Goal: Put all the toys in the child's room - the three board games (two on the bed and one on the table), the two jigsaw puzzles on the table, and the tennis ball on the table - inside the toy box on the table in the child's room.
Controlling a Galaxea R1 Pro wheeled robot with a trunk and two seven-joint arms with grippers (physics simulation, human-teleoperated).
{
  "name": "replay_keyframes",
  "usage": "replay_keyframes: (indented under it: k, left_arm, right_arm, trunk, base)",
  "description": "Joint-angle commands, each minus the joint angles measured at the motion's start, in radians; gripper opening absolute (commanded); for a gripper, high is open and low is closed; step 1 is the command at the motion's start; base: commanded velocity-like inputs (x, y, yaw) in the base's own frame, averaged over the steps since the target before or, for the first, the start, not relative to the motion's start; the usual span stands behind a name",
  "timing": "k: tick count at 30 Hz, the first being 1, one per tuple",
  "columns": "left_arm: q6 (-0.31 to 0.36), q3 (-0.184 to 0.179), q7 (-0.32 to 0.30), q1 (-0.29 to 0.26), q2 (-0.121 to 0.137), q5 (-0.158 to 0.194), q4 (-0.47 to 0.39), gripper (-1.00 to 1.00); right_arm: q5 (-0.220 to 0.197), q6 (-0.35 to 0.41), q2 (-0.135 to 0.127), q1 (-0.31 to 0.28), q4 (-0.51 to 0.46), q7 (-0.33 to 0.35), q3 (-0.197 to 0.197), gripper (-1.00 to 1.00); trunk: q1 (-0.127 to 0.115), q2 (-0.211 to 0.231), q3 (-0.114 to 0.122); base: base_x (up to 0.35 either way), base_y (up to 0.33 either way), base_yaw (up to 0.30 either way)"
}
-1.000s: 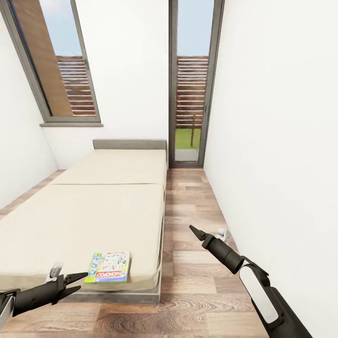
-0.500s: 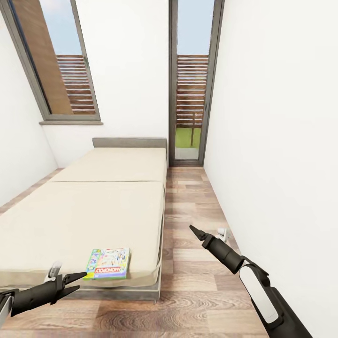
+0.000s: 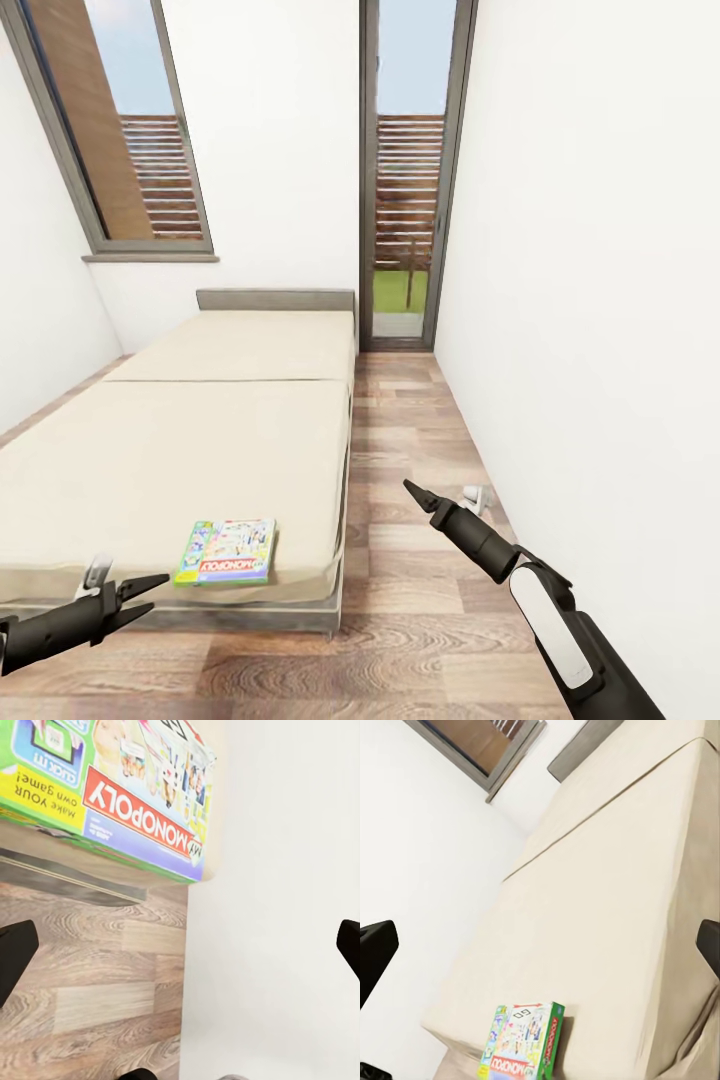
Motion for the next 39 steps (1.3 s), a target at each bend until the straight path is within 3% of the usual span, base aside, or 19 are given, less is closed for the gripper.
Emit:
replay_keyframes:
  k: [1, 11, 19, 28, 36, 39]
  left_arm:
    - [0.01, 0.001, -0.002, -0.001, 0.0, 0.002, 0.0, 1.0]
    - [0.008, 0.014, -0.003, -0.001, 0.001, 0.003, 0.0, 1.0]
    - [0.006, 0.014, -0.015, -0.001, 0.001, 0.003, 0.0, 1.0]
    - [0.003, 0.015, -0.016, -0.001, 0.001, 0.003, 0.0, 1.0]
    - [0.001, 0.034, -0.037, -0.001, 0.002, 0.003, 0.0, 1.0]
    - [0.0, 0.036, -0.057, -0.001, 0.002, 0.003, 0.0, 1.0]
  right_arm:
    - [-0.01, 0.006, -0.001, -0.001, 0.0, -0.001, 0.001, 1.0]
    - [-0.011, 0.01, -0.001, -0.001, 0.001, 0.0, 0.002, 1.0]
    - [-0.001, 0.091, -0.001, -0.001, -0.003, -0.002, 0.001, 1.0]
    - [0.001, 0.098, -0.001, -0.001, -0.051, -0.062, 0.006, 1.0]
    - [0.001, 0.097, -0.001, -0.001, -0.054, -0.072, 0.005, 1.0]
    - [0.001, 0.097, -0.001, -0.001, -0.054, -0.073, 0.007, 1.0]
  trunk:
    - [0.004, -0.008, -0.004]
    - [0.042, -0.078, -0.035]
    - [0.073, -0.134, -0.061]
    - [0.107, -0.197, -0.089]
    - [0.138, -0.253, -0.114]
    - [0.138, -0.253, -0.114]
  base:
    - [0.0, 0.0, 0.0]
    - [0.0, 0.0, 0.0]
    - [0.0, 0.0, 0.0]
    - [0.0, 0.0, 0.0]
    - [0.0, 0.0, 0.0]
    - [0.0, 0.0, 0.0]
